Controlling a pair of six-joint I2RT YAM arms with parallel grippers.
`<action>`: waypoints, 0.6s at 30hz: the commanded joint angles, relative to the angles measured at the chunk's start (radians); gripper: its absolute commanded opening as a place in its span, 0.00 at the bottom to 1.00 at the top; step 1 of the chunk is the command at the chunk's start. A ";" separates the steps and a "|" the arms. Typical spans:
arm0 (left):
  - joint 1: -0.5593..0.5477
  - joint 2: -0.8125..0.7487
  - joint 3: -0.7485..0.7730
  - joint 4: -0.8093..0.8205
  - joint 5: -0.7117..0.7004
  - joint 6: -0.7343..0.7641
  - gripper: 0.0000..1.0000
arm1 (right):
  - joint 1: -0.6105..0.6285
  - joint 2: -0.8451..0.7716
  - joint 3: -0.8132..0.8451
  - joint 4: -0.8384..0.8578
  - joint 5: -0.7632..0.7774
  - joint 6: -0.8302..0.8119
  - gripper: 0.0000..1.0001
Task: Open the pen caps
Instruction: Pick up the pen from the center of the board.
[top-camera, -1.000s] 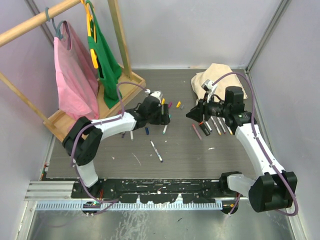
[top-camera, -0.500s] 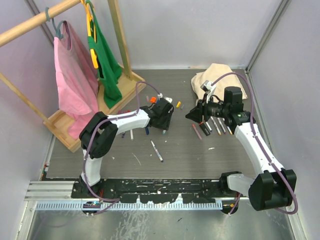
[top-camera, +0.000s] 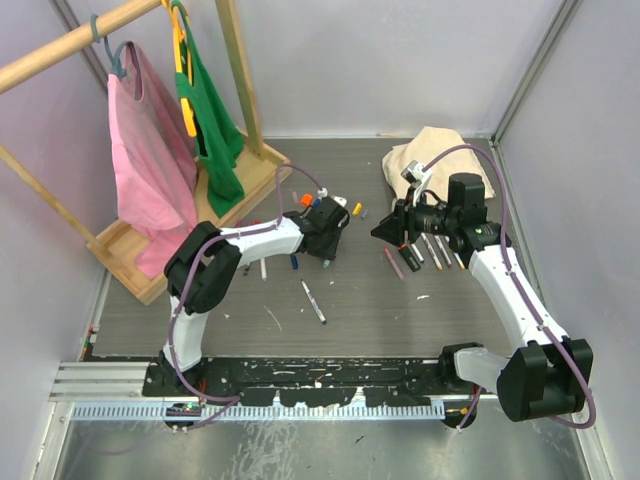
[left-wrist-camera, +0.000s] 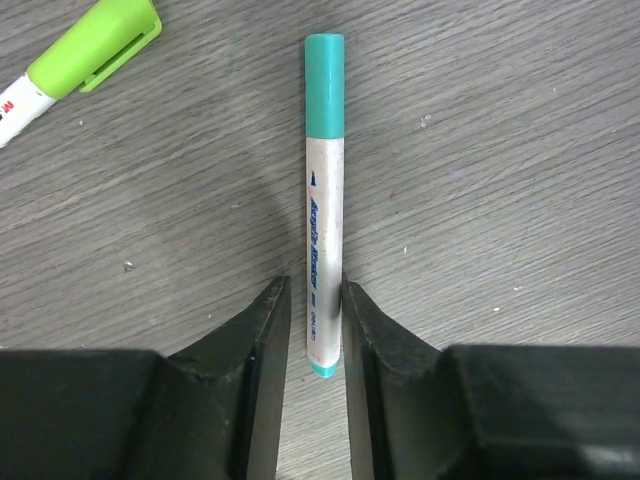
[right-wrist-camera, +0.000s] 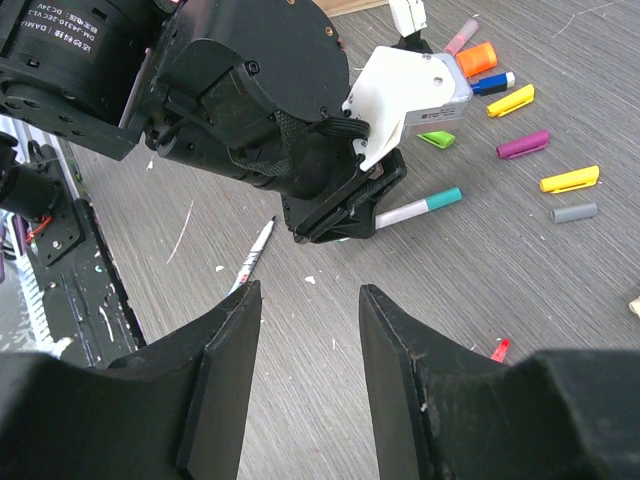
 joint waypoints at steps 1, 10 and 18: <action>0.001 0.007 0.027 -0.012 0.010 0.018 0.24 | -0.005 -0.006 0.004 0.017 -0.023 -0.011 0.50; 0.000 -0.069 -0.027 0.031 -0.007 0.013 0.01 | -0.005 -0.001 -0.003 0.025 -0.046 0.001 0.50; 0.000 -0.344 -0.294 0.367 0.032 -0.074 0.00 | -0.005 0.004 -0.046 0.111 -0.125 0.074 0.50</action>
